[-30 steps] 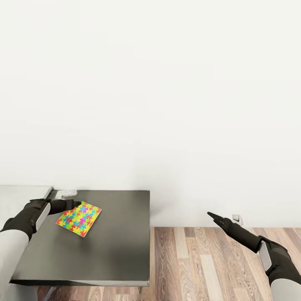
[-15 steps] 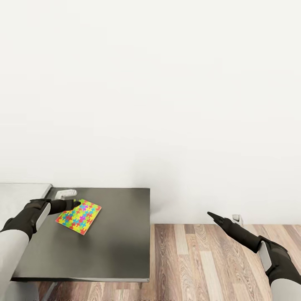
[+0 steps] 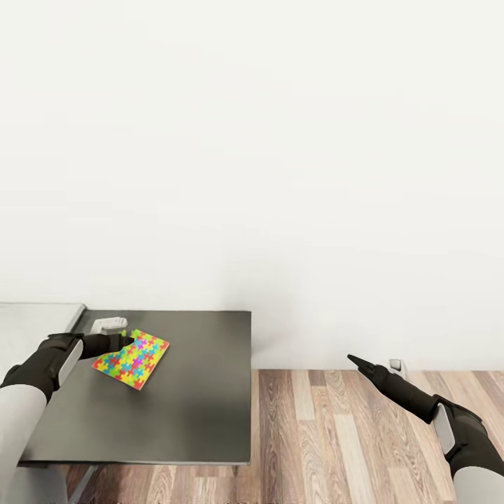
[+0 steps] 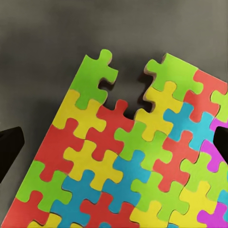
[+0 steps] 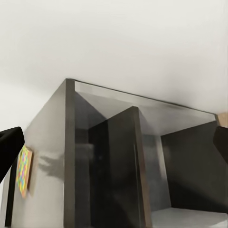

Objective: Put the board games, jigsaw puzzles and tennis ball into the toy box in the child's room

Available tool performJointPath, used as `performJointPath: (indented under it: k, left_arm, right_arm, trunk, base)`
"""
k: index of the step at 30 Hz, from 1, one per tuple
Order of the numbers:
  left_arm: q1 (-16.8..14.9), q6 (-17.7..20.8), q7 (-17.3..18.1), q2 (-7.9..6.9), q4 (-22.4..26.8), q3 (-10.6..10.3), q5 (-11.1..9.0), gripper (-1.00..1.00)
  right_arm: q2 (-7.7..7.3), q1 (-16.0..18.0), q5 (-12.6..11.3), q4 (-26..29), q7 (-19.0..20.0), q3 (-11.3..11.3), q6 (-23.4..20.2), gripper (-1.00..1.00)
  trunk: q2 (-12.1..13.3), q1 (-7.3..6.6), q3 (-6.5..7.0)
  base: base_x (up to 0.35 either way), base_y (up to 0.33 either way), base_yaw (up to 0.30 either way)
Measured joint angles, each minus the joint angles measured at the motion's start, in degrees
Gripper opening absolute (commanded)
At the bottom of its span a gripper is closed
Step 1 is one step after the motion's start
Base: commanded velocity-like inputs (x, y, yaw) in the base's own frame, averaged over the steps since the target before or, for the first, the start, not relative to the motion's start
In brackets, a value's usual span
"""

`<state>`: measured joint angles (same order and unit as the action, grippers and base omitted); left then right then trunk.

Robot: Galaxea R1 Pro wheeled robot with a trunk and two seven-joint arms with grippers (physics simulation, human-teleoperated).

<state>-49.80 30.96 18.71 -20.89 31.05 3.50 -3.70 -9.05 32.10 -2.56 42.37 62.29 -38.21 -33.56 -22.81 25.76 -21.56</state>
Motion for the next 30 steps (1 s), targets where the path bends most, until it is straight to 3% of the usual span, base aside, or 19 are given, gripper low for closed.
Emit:
performJointPath:
  k: [12, 30]
  left_arm:
    - [0.00, -0.08, 0.04, 0.04, 0.00, -0.08, -0.02, 1.00]
    - [0.00, -0.08, -0.04, 0.05, 0.01, -0.17, 0.02, 1.00]
  right_arm:
    - [-0.01, -0.06, -0.09, 0.00, 0.28, -0.09, -0.01, 1.00]
    - [-0.01, 0.07, -0.27, 0.08, 0.63, -0.20, -0.01, 1.00]
  trunk:
    - [0.00, 0.00, -1.04]
    - [-0.01, 0.00, -1.13]
  base:
    - [0.000, 0.000, 0.000]
    - [0.000, 0.012, 0.000]
